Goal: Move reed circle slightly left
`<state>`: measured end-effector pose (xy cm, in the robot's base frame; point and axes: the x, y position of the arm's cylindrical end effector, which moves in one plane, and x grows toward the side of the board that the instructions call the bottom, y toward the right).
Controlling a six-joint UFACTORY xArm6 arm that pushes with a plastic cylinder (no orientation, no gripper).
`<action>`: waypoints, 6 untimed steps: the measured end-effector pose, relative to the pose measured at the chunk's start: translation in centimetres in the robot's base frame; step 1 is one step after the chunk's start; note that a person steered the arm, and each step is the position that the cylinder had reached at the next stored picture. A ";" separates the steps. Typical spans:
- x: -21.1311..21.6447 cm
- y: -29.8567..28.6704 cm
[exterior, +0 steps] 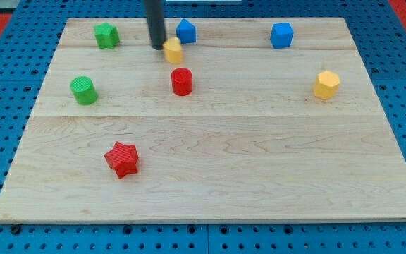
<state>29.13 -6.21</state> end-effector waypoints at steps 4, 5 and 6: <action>11.0 7.2; 6.5 2.7; 5.4 5.3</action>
